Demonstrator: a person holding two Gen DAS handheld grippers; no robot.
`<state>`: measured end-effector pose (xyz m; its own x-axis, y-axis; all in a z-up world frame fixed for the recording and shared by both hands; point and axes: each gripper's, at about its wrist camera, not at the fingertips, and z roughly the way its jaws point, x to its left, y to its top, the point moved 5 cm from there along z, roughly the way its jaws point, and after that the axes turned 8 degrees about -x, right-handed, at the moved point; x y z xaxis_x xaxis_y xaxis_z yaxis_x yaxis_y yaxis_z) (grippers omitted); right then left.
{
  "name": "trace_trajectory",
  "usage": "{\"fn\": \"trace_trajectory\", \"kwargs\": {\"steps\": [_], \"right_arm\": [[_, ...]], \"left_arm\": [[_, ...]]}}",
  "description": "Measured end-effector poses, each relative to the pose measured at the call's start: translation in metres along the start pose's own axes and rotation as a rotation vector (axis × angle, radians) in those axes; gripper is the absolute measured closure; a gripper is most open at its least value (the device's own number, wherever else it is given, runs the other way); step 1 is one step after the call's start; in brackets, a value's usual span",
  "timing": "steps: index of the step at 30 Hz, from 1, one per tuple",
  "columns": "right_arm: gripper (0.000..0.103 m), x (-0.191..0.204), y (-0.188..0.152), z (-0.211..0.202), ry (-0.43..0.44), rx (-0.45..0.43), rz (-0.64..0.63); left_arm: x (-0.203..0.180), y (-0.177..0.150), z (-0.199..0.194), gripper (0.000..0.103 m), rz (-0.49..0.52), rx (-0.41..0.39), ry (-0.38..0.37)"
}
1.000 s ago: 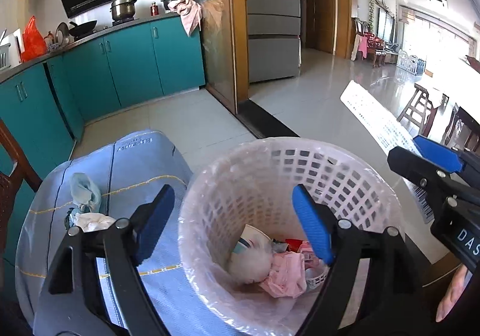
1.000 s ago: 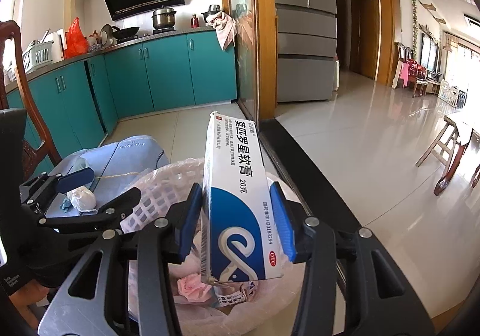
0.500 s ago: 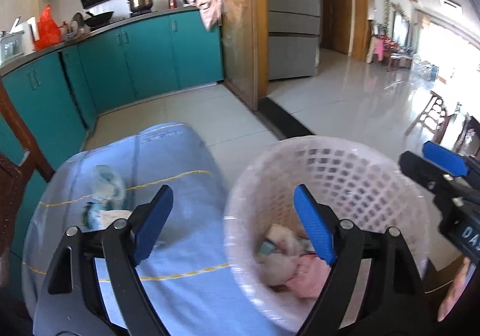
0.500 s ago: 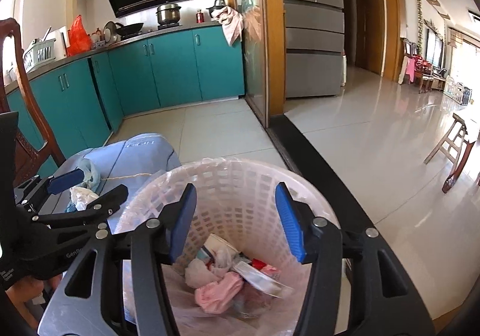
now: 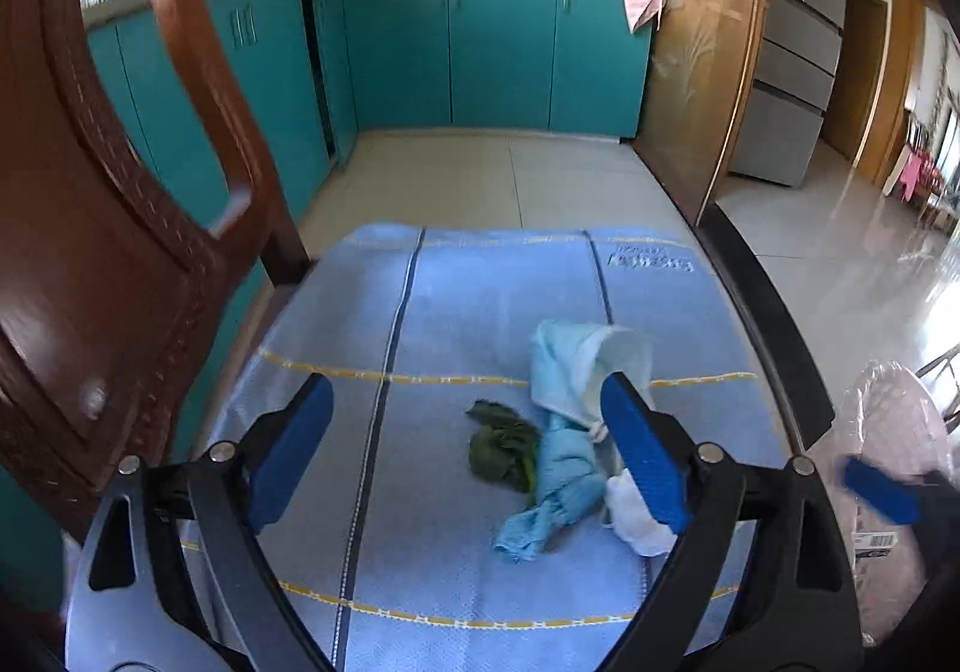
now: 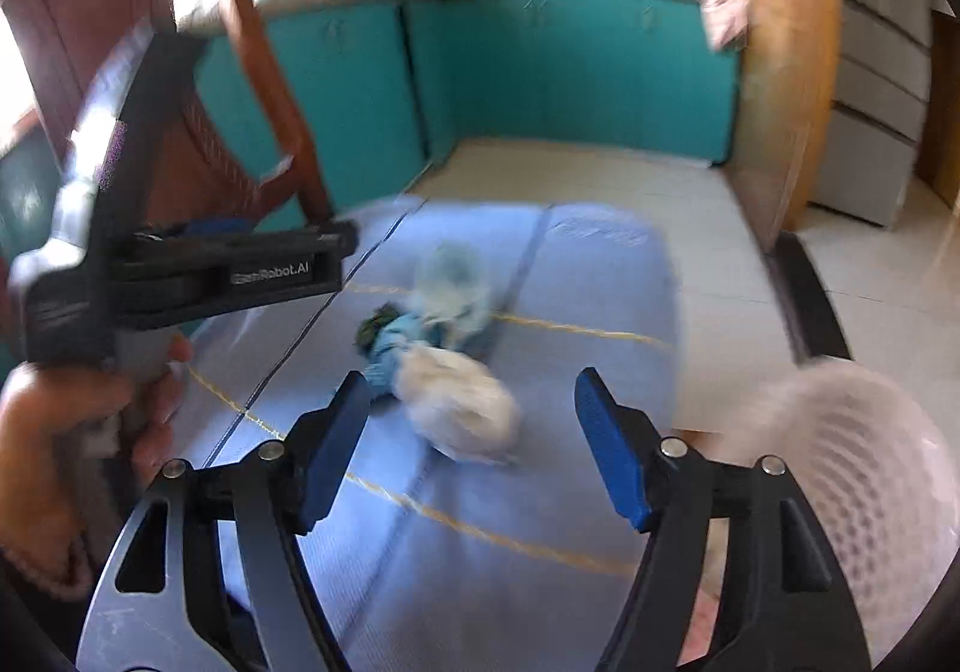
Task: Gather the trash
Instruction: 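Move both open tools back to the cushion toward the white bundle and blue cloth, then grasp the white cloth bundle with the right tool while the left tool grasps the blue cloth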
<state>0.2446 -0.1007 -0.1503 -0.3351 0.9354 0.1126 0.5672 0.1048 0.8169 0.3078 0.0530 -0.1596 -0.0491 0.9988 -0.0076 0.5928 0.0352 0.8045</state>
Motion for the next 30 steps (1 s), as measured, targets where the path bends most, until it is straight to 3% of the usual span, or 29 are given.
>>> {"fn": "trace_trajectory", "kwargs": {"steps": [3,6,10,17,20,22,26,30], "right_arm": [[0.033,0.008,-0.01,0.043,-0.026,0.085,-0.031],[0.056,0.007,-0.021,0.057,-0.027,0.12,-0.029],[0.087,0.004,-0.019,0.035,0.0,0.093,-0.009],[0.087,-0.003,-0.035,-0.026,-0.021,0.059,0.007],[0.087,-0.006,-0.038,-0.034,-0.029,0.055,0.017],[0.087,-0.007,-0.038,-0.037,-0.032,0.052,0.028],[0.087,-0.002,-0.04,-0.04,-0.024,0.049,0.023],[0.087,0.006,-0.046,-0.032,0.002,0.07,0.023]], "left_arm": [[0.008,-0.014,0.019,0.012,-0.048,0.073,-0.076],[0.01,-0.026,0.03,0.012,-0.089,0.122,-0.14],[-0.007,-0.04,0.04,0.013,-0.101,0.189,-0.233],[-0.03,-0.056,0.051,0.043,0.006,0.212,-0.198],[-0.04,-0.064,0.053,0.07,0.003,0.235,-0.26],[-0.039,-0.064,0.048,0.078,0.027,0.214,-0.245],[-0.03,-0.069,0.018,0.08,0.021,0.217,-0.293],[-0.007,-0.079,-0.014,0.079,0.05,0.196,-0.245]]}}
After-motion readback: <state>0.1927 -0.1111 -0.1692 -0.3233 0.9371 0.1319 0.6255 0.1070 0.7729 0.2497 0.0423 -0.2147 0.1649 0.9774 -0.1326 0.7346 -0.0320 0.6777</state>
